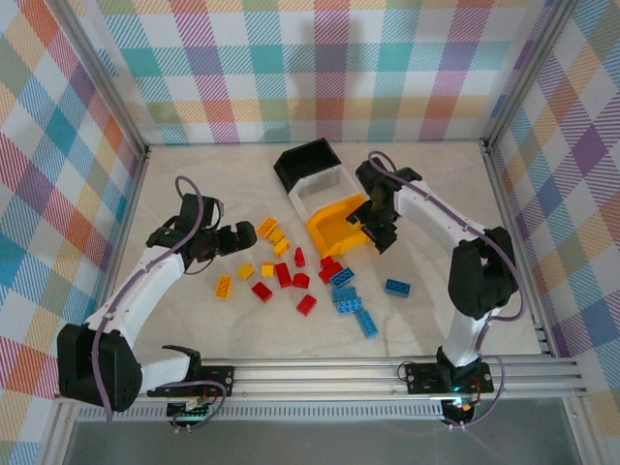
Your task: Sort the legos into containers by color
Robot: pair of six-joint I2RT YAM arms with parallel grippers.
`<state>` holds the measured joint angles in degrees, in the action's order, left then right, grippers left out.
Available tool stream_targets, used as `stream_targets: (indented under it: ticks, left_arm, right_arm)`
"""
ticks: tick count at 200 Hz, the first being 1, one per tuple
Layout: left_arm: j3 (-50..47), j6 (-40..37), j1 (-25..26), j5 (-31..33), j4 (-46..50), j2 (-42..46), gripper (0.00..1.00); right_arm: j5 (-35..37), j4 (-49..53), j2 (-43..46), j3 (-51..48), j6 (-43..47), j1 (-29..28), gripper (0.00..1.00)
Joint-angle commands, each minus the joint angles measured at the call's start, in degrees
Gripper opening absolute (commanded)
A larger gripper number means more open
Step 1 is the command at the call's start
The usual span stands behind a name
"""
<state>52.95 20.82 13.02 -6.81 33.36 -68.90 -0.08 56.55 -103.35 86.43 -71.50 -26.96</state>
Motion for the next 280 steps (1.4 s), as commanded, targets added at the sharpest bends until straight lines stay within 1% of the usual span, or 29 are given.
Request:
stream_targets:
  ticks: [1, 43, 66, 76, 83, 98, 120, 137, 150, 163, 193, 256, 280]
  left_arm:
    - [-1.11, 0.0, 0.52, 1.31, 2.89, 2.22, 1.0]
    - [-2.23, -0.12, 0.52, 1.94, 3.7, 3.41, 1.0]
    - [-2.91, -0.33, 0.52, 2.25, 3.72, 3.73, 1.0]
    - [-3.03, -0.34, 0.52, 2.37, 3.58, 3.61, 1.0]
    - [-3.16, -0.26, 0.52, 2.37, 3.39, 3.39, 1.0]
    - [-3.16, -0.05, 0.5, 2.07, 2.92, 2.92, 1.0]
    - [-2.99, 0.06, 0.52, 1.8, 2.18, 1.72, 1.0]
    - [-2.49, -0.08, 0.52, 1.65, 1.99, 0.73, 1.0]
    - [-2.14, -0.29, 0.52, 1.47, 1.97, 0.19, 1.0]
    - [-1.88, -0.44, 0.52, 1.53, 2.05, -0.11, 1.0]
    - [-1.56, -1.08, 0.52, 1.56, 2.4, -0.37, 1.0]
    - [-1.21, -2.93, 0.52, 1.27, 3.36, -1.38, 1.0]
    - [-0.61, -3.83, 0.52, 1.1, 3.81, -2.24, 1.0]
  right_arm:
    - [-0.42, -3.46, -3.45, 0.32, -4.81, 0.59, 0.73]
    - [-1.68, -5.42, -8.28, 0.5, -3.92, 0.94, 0.68]
    - [-0.73, -5.71, -10.43, 1.75, -0.27, 1.34, 0.64]
    - [0.1, -4.82, -11.2, 2.62, 1.74, 1.59, 0.59]
    - [0.63, -4.51, -11.47, 3.11, 3.2, 1.86, 0.54]
    - [1.56, -4.26, -11.64, 3.14, 5.73, 2.57, 0.46]
    - [2.5, -3.33, -12.04, 3.19, 9.12, 3.7, 0.31]
    - [3.63, -2.85, -12.05, 3.02, 11.09, 4.54, 0.24]
    - [4.58, -2.59, -11.92, 3.04, 12.52, 5.27, 0.23]
    - [5.34, -2.59, -12.05, 3.44, 14.33, 6.14, 0.18]
    - [7.9, 0.07, -14.16, 7.83, 20.6, 8.03, 0.15]
    - [14.05, 4.27, -20.62, 18.32, 36.8, 10.65, 0.15]
    - [14.05, 6.2, -24.06, 22.74, 42.25, 12.02, 0.17]
